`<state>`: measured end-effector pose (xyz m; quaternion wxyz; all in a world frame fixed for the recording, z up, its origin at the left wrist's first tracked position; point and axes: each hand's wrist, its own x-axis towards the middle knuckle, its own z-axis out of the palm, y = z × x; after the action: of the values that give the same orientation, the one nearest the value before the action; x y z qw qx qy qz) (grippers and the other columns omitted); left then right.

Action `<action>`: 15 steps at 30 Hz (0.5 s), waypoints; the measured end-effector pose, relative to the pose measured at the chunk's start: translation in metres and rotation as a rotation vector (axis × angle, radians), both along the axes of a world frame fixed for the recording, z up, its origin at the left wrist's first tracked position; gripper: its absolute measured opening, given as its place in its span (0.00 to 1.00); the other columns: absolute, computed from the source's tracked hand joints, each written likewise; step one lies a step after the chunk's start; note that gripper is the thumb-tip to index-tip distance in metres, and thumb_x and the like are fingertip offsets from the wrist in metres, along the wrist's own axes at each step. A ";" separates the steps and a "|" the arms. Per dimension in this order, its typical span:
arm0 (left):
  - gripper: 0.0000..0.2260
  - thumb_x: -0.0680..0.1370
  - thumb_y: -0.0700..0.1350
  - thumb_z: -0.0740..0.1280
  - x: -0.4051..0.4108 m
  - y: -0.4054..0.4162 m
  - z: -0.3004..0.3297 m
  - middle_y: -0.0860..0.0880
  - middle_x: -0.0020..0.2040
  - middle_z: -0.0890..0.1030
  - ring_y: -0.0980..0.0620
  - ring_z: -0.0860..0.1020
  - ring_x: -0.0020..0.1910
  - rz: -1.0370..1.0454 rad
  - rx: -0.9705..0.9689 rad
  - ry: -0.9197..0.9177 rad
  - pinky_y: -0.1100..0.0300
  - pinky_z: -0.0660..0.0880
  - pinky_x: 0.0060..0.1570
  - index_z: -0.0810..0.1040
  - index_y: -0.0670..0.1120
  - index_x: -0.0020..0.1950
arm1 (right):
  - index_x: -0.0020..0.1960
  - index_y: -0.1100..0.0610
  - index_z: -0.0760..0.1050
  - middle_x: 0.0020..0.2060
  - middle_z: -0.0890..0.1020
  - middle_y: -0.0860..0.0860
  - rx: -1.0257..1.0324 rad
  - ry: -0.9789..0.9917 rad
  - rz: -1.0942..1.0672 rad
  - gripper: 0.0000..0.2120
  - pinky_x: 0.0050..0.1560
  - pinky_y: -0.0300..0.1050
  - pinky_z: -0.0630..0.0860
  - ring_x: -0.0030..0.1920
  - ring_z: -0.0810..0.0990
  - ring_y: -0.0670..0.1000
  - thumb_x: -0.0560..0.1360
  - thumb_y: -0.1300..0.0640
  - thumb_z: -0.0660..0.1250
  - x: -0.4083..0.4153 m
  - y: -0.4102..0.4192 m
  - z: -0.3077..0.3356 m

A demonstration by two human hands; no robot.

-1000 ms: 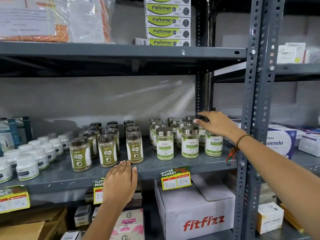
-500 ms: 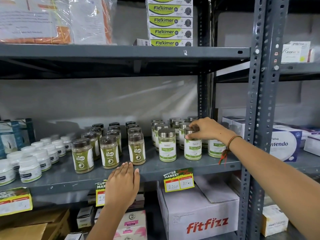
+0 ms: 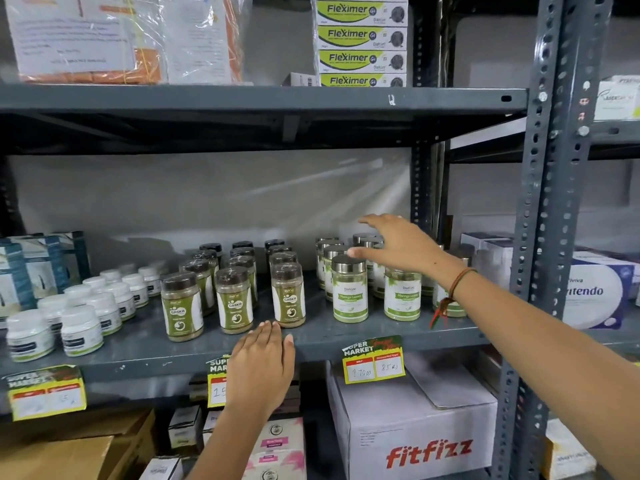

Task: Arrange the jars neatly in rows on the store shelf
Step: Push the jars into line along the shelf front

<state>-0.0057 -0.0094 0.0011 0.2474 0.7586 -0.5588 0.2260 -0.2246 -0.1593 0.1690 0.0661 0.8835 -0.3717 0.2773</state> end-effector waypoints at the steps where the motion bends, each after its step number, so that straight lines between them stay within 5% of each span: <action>1: 0.24 0.79 0.53 0.52 0.000 0.000 0.000 0.42 0.58 0.81 0.46 0.78 0.59 0.000 -0.004 -0.004 0.50 0.74 0.60 0.78 0.40 0.60 | 0.76 0.49 0.64 0.72 0.72 0.52 -0.018 0.013 0.047 0.46 0.67 0.57 0.70 0.70 0.71 0.54 0.66 0.23 0.58 0.013 0.006 0.000; 6: 0.23 0.80 0.54 0.52 0.002 -0.002 -0.002 0.44 0.60 0.80 0.48 0.77 0.61 -0.003 -0.010 -0.010 0.51 0.72 0.62 0.77 0.42 0.62 | 0.75 0.50 0.65 0.72 0.72 0.53 0.022 0.177 0.210 0.35 0.68 0.56 0.70 0.70 0.71 0.55 0.73 0.35 0.65 0.079 0.026 -0.005; 15: 0.22 0.79 0.54 0.52 0.004 -0.005 -0.004 0.45 0.59 0.81 0.49 0.77 0.60 0.003 -0.029 -0.012 0.52 0.72 0.62 0.78 0.43 0.61 | 0.75 0.53 0.66 0.70 0.73 0.56 0.159 0.303 0.222 0.33 0.64 0.52 0.70 0.69 0.71 0.58 0.74 0.43 0.69 0.131 0.027 -0.016</action>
<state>-0.0017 -0.0144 -0.0033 0.2548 0.7543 -0.5559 0.2390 -0.0940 -0.1327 0.1526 0.0202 0.9530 -0.2788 0.1166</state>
